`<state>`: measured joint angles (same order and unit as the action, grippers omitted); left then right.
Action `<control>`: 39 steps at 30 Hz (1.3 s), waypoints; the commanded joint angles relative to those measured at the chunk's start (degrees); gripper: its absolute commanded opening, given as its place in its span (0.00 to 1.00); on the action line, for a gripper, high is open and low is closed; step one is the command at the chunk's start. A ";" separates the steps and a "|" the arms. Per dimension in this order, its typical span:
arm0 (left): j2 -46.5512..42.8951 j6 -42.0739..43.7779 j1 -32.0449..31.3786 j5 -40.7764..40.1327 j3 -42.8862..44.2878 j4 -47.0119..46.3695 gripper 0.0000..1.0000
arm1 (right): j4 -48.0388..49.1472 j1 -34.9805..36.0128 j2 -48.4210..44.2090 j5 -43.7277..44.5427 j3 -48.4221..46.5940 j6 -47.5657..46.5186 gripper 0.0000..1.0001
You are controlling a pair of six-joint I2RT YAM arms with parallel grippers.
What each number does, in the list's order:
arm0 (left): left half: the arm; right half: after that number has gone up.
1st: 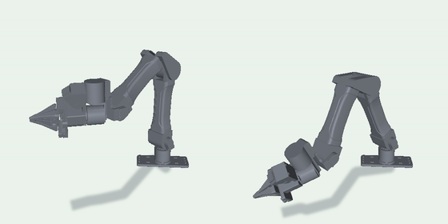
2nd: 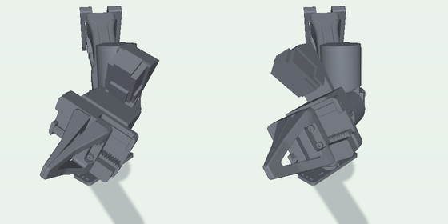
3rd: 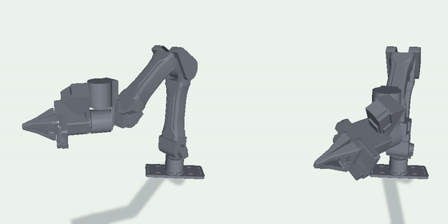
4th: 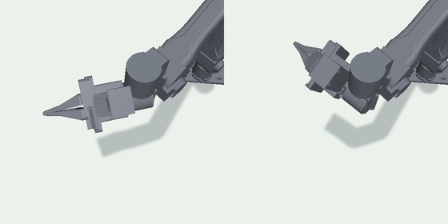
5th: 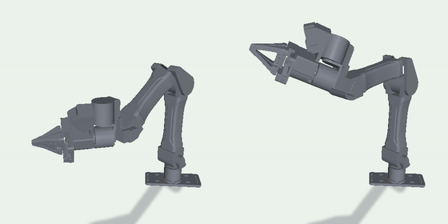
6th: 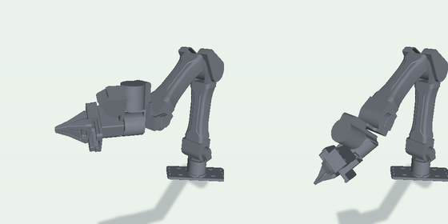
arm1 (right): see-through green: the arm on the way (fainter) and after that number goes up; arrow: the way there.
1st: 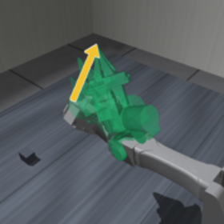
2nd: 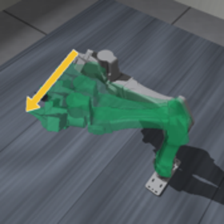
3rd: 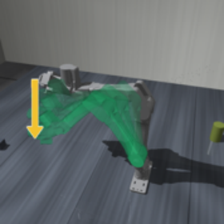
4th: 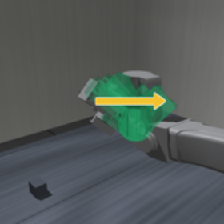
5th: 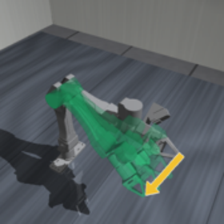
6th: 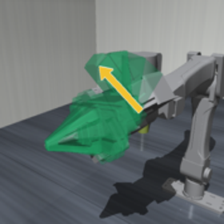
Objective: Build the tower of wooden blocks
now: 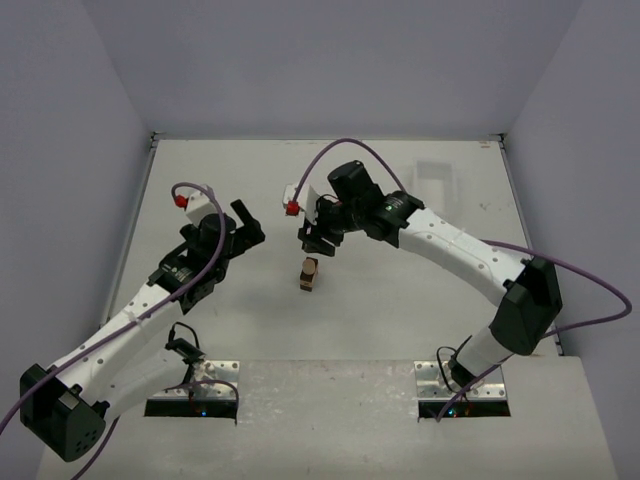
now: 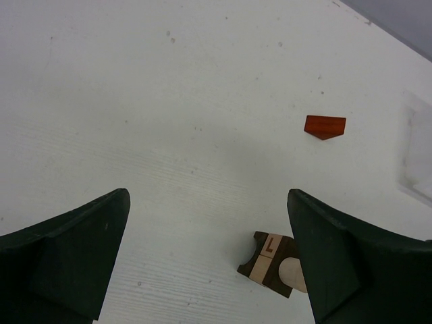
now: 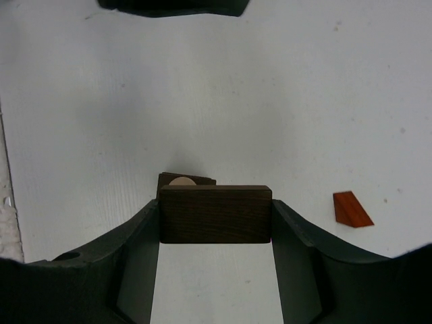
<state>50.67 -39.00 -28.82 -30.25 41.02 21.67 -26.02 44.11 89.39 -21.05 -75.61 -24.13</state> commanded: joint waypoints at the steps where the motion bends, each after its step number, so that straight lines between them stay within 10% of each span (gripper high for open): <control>1: 0.04 0.40 0.61 0.14 -0.01 -2.47 1.00 | -4.26 2.86 3.67 14.23 -6.83 13.08 0.26; 11: 0.09 -0.72 0.53 -0.82 -0.33 -2.11 1.00 | -1.35 9.05 3.06 30.69 -2.17 26.58 0.27; 39: -0.75 -1.07 0.57 0.02 -0.85 -2.42 1.00 | -2.57 9.68 7.20 17.35 -1.46 15.19 0.45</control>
<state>50.85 -39.53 -28.80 -30.40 40.26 21.65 -27.40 53.41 95.17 -2.87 -73.28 -6.75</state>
